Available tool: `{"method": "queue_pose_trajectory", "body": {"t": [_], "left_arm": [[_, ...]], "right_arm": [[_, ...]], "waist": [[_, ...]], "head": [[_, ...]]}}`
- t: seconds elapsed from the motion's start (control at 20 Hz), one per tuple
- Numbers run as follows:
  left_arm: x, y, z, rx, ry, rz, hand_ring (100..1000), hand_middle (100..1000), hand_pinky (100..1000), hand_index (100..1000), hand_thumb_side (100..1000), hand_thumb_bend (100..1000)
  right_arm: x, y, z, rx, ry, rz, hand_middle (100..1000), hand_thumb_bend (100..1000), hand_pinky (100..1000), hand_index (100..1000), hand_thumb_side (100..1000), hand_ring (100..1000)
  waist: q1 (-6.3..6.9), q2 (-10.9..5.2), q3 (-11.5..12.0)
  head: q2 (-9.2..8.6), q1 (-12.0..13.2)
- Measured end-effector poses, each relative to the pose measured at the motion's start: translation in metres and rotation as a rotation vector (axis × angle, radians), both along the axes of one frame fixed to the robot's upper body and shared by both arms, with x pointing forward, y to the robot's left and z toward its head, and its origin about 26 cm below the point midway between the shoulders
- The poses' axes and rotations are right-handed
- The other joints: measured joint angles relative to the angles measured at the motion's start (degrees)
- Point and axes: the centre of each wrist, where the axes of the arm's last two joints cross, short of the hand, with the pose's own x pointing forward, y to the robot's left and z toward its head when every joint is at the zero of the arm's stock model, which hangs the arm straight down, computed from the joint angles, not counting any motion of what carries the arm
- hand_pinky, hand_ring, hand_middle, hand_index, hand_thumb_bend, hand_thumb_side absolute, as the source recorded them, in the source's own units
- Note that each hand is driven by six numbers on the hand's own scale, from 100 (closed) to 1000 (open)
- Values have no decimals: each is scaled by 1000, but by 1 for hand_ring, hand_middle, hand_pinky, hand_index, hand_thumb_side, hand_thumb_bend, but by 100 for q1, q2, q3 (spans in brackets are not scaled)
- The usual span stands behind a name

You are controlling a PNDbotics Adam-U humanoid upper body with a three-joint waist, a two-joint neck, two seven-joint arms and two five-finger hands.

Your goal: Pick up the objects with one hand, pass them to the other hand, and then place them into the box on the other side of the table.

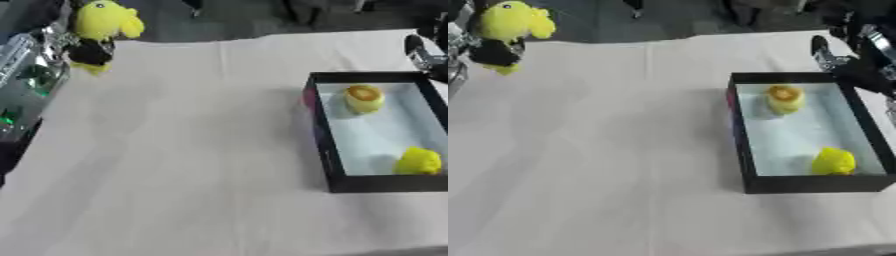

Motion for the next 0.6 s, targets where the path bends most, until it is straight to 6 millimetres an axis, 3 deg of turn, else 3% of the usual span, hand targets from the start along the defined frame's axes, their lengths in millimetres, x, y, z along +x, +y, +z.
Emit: {"method": "queue_pose_trajectory", "body": {"t": [0.25,0.6], "left_arm": [[-16,-12,-5,17,-80,-133,627,575,765,630,100,134],[-25,-29,-15,50,-178,-214,621,569,756,632,100,117]], "right_arm": [[0,10,6,3,-3,38,1000,100,1000,1000,431,1000],[10,42,13,-17,11,153,1000,100,1000,1000,428,1000]], "waist": [[-42,0,20],[-104,0,22]], "head": [[0,-36],[1,-100]]}}
